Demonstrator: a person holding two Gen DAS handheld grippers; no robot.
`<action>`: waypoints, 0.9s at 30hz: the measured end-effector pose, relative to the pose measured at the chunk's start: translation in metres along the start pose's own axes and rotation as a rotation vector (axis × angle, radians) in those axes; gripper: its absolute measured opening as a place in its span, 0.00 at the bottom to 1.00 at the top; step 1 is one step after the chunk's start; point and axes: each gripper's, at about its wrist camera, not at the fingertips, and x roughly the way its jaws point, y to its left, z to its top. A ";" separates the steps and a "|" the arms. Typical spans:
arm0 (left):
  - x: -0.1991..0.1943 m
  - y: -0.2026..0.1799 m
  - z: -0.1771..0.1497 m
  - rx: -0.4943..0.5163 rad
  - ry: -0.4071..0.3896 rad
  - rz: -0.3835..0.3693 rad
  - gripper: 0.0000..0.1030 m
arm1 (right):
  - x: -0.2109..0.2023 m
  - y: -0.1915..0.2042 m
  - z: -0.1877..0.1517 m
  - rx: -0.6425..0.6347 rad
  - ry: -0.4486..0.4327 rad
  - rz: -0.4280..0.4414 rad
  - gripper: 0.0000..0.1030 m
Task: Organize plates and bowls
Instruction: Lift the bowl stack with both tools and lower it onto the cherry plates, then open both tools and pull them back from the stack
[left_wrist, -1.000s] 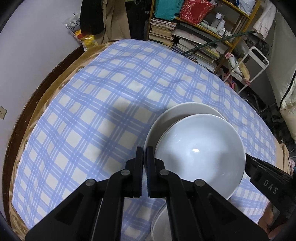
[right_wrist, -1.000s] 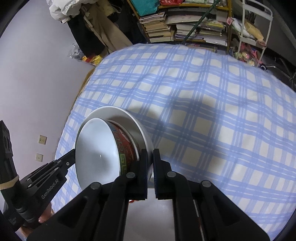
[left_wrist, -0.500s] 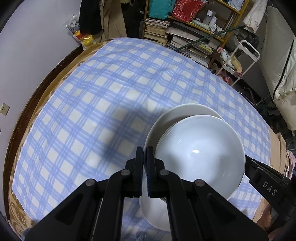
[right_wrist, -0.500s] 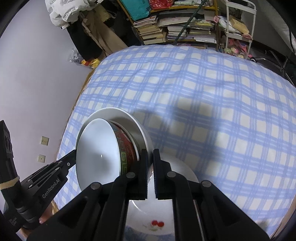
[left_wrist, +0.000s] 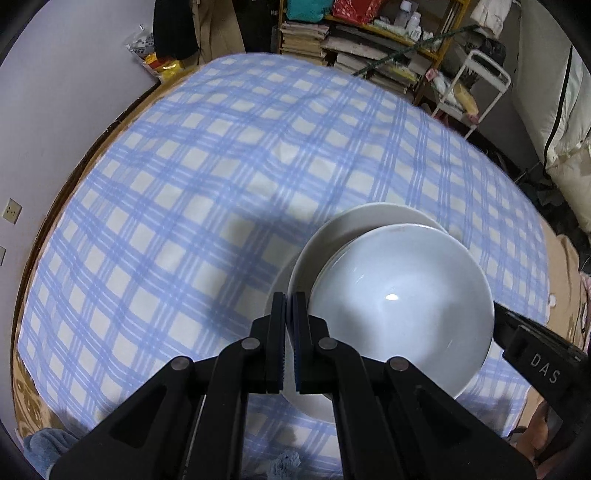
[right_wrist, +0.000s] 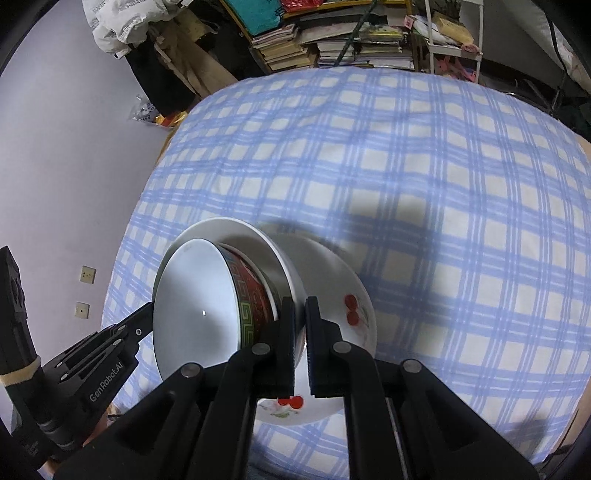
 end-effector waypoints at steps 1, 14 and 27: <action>0.004 -0.001 -0.001 0.002 0.009 0.002 0.01 | 0.005 -0.003 -0.002 0.005 0.004 -0.002 0.10; 0.014 -0.002 -0.007 0.054 -0.019 0.007 0.04 | 0.016 -0.010 -0.016 -0.027 -0.076 -0.003 0.08; 0.002 -0.005 -0.012 0.103 -0.074 0.053 0.11 | -0.006 -0.006 -0.021 -0.072 -0.153 -0.024 0.08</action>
